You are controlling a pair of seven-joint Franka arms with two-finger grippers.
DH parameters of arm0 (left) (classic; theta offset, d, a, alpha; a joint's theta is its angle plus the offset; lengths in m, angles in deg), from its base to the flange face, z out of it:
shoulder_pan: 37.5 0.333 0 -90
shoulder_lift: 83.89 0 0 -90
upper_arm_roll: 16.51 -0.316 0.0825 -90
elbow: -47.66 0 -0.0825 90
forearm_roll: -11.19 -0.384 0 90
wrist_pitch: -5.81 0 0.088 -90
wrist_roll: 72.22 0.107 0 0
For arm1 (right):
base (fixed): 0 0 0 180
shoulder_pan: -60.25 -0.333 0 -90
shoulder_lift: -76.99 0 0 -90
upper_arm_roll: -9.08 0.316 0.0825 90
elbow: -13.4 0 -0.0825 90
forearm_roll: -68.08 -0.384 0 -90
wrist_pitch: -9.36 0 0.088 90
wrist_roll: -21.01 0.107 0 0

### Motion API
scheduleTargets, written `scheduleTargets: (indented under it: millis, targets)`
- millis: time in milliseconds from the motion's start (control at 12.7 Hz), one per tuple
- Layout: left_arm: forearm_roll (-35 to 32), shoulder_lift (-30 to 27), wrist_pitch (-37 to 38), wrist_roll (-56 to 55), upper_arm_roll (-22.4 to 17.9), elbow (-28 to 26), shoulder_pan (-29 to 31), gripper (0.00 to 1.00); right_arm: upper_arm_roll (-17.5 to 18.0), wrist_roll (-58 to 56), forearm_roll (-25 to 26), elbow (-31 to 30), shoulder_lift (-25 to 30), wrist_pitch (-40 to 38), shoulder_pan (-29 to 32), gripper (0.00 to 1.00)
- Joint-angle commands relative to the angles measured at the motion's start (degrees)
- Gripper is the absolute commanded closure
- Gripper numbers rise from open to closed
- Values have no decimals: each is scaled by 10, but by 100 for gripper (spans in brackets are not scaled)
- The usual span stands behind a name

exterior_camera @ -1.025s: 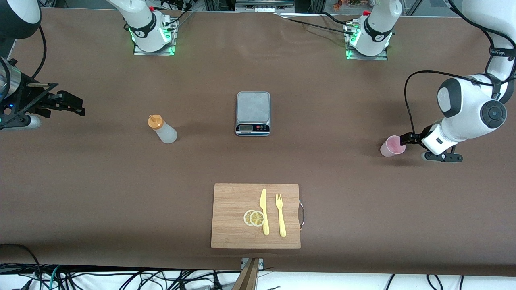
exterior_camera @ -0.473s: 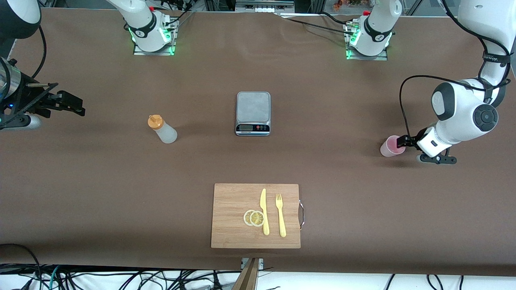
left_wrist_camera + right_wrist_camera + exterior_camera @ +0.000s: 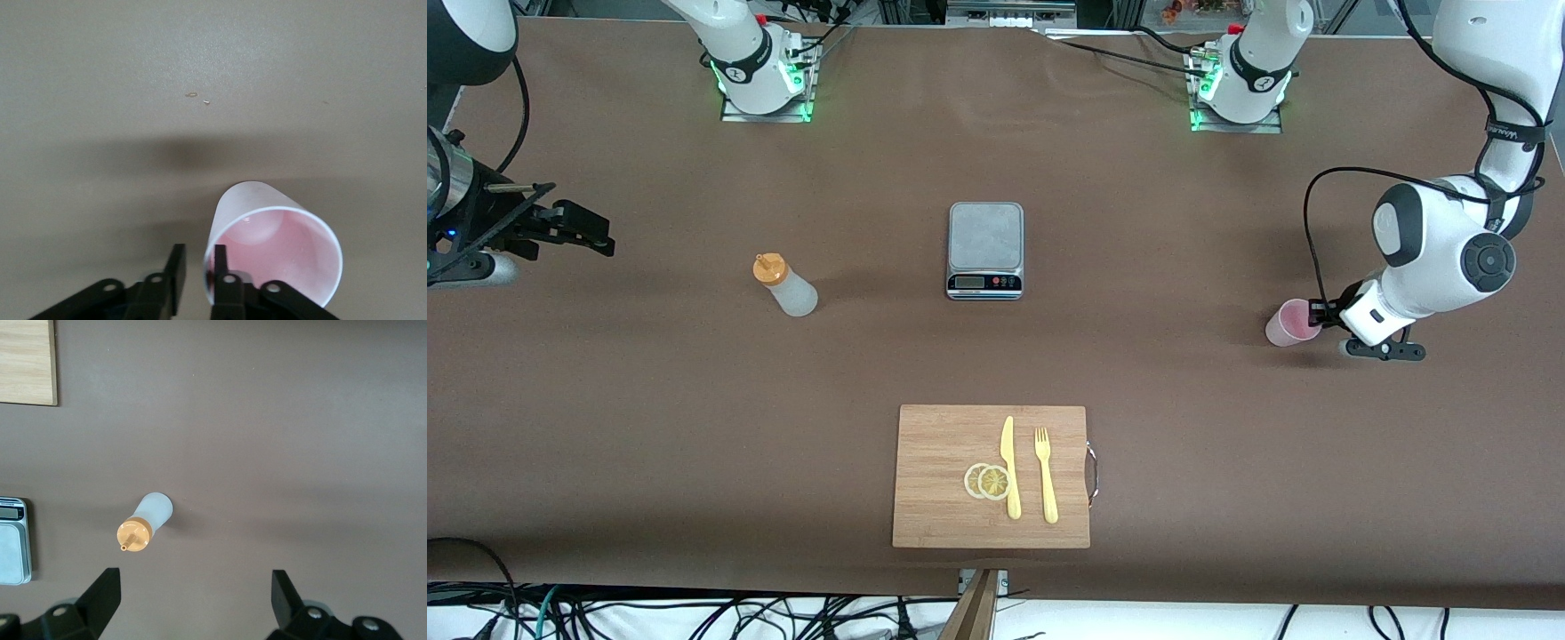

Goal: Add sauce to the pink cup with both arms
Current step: 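Carry the pink cup with the left gripper onto the scale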

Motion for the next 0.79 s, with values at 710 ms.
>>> scheduleTargets:
  millis: [710]
  targets:
    - [97, -24, 103, -57, 4, 99, -165, 100, 0, 0, -9, 4, 1, 1, 1, 0]
